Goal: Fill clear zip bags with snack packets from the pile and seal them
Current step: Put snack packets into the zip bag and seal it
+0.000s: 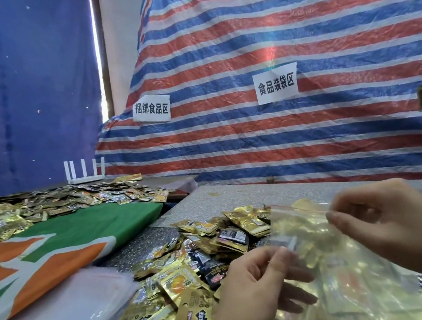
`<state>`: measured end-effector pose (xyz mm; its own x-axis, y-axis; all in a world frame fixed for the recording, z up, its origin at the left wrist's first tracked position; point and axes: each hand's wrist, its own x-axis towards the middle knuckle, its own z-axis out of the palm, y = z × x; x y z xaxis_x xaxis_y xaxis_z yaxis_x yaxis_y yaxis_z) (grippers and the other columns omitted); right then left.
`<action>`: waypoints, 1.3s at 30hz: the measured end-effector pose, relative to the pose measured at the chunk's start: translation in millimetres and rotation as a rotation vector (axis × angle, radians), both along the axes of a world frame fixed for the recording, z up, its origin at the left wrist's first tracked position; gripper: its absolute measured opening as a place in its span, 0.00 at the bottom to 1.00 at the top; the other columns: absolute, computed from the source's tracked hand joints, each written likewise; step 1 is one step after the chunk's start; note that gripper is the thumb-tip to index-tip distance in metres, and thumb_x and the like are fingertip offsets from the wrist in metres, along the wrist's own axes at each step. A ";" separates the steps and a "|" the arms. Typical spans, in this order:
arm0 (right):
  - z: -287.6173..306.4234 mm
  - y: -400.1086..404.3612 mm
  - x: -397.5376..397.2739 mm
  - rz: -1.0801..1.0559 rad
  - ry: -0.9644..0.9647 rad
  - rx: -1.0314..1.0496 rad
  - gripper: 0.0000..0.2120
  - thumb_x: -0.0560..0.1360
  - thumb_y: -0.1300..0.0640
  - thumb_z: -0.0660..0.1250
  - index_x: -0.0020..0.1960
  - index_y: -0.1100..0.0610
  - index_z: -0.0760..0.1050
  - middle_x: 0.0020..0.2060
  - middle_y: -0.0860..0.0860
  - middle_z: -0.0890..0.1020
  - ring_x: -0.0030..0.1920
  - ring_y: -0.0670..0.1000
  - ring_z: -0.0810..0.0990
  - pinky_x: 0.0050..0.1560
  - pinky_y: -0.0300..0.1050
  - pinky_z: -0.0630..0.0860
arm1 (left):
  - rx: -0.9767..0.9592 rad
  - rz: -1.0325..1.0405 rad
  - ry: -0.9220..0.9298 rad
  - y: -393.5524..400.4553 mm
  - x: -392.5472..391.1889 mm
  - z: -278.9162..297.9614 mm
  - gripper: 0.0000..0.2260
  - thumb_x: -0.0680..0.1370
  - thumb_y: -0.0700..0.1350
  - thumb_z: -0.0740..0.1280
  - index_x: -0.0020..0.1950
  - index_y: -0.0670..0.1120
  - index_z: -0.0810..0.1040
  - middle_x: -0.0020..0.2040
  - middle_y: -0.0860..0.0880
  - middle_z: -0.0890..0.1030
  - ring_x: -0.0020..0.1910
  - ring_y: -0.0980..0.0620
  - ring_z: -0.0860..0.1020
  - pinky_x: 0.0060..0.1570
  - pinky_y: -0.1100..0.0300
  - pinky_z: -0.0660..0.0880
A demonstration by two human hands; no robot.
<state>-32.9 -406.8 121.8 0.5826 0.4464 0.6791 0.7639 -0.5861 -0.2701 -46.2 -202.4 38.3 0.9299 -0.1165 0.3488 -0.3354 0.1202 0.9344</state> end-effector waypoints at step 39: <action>-9.4 -1.5 11.4 -0.066 0.085 -0.117 0.13 0.74 0.40 0.66 0.36 0.47 0.75 0.32 0.43 0.78 0.33 0.45 0.74 0.33 0.37 0.68 | -0.150 0.209 -0.166 4.2 5.2 -2.0 0.13 0.75 0.53 0.62 0.43 0.48 0.84 0.35 0.42 0.83 0.22 0.46 0.77 0.20 0.64 0.68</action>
<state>-21.5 -408.3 112.5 0.6666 0.4780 0.5720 0.6997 -0.6657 -0.2593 -40.9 -198.2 36.4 0.8570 0.1355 0.4973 -0.5144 0.1647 0.8416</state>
